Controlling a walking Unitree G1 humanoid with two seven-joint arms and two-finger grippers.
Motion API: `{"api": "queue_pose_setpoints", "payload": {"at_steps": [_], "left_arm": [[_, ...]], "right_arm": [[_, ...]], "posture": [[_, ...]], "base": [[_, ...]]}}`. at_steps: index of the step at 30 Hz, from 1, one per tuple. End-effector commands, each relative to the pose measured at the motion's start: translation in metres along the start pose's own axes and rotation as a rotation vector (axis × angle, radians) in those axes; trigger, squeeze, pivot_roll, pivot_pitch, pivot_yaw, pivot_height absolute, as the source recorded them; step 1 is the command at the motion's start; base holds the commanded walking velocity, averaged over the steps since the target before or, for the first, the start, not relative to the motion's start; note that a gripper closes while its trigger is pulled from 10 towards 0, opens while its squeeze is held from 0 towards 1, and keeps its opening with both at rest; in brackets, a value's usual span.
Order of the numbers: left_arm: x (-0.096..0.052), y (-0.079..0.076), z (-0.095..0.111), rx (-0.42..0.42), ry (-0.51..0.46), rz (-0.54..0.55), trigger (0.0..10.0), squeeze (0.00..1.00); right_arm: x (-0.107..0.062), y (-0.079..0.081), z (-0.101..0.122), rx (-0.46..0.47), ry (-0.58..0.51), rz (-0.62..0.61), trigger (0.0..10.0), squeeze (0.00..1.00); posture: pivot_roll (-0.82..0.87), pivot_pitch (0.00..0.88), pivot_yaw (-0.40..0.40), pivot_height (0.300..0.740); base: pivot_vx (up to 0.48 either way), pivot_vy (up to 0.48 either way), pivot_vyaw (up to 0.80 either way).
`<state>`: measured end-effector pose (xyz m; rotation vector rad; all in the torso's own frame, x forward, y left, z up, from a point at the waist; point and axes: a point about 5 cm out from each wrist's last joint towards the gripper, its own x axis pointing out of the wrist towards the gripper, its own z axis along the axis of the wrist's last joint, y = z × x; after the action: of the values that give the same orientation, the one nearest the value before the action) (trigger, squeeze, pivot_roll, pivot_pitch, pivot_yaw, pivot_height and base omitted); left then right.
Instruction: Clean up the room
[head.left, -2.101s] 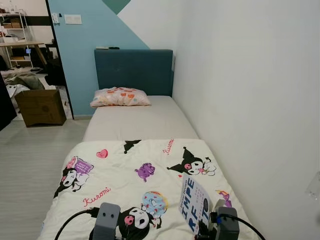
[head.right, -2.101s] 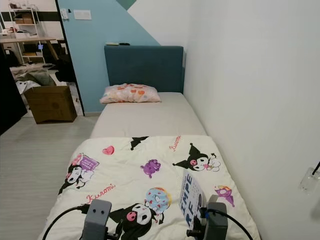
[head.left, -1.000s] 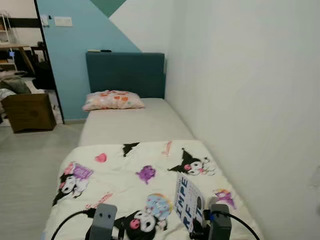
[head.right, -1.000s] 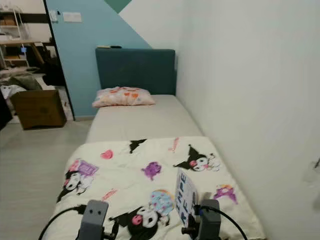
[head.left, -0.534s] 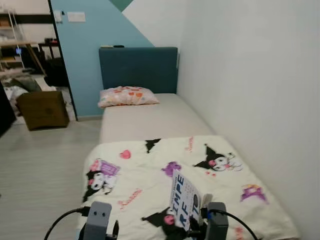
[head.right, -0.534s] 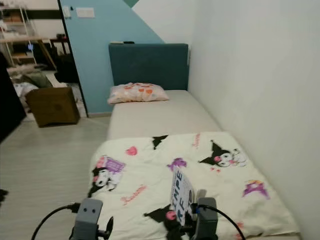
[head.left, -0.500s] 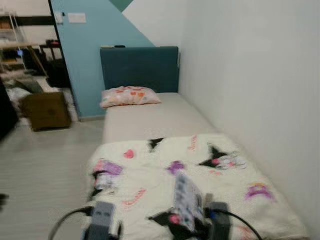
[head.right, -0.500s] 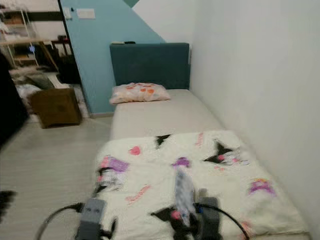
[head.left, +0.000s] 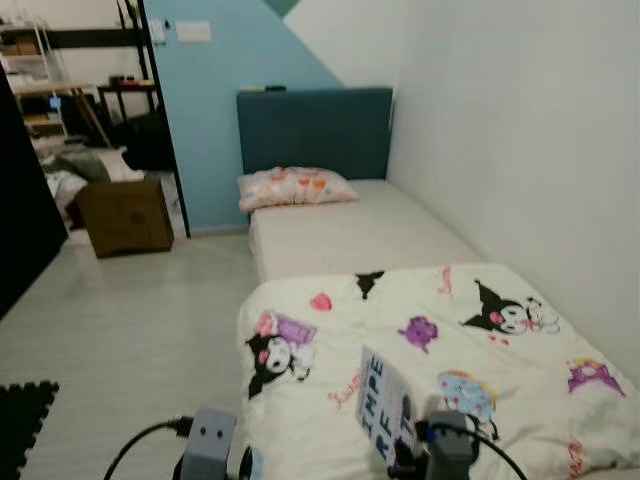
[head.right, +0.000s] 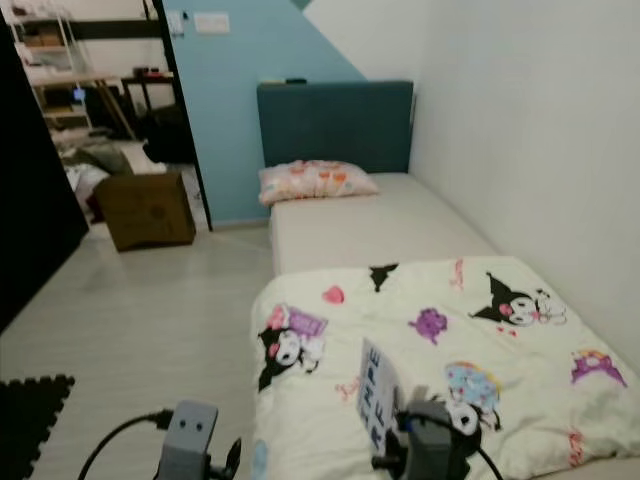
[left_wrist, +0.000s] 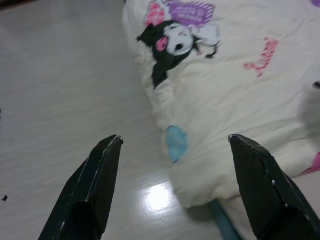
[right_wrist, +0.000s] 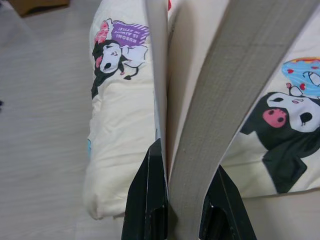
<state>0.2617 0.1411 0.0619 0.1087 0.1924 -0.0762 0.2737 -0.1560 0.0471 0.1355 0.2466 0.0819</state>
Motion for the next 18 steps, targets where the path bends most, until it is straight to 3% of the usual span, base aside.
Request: {"api": "queue_pose_setpoints", "payload": {"at_steps": [1,12,16,18], "left_arm": [[-0.0027,0.0034,-0.0075,0.013,0.034,0.007,10.0,0.0],[-0.0022,0.0038,-0.0068,0.003,0.04,-0.009,10.0,0.0],[-0.0025,0.0027,-0.007,0.034,0.05,-0.035,10.0,0.0],[-0.0029,0.0037,-0.0077,0.052,0.058,-0.035,10.0,0.0]], "right_arm": [[-0.0011,0.0065,0.0008,0.015,-0.019,0.02,10.0,0.0],[-0.0001,0.0071,0.002,0.024,-0.025,0.018,10.0,0.0],[0.0004,0.0077,0.0023,0.027,-0.027,0.018,10.0,0.0],[0.0005,0.0075,0.0024,0.031,-0.028,0.015,10.0,0.0]], "posture": [[0.03,0.141,-0.037,0.74],[0.04,0.139,-0.036,0.74],[0.04,0.14,-0.033,0.74],[0.04,0.139,-0.03,0.74]], "base": [[0.0,0.48,0.0],[0.0,0.469,0.0],[0.0,0.0,0.0],[0.0,-0.48,0.0]]}}
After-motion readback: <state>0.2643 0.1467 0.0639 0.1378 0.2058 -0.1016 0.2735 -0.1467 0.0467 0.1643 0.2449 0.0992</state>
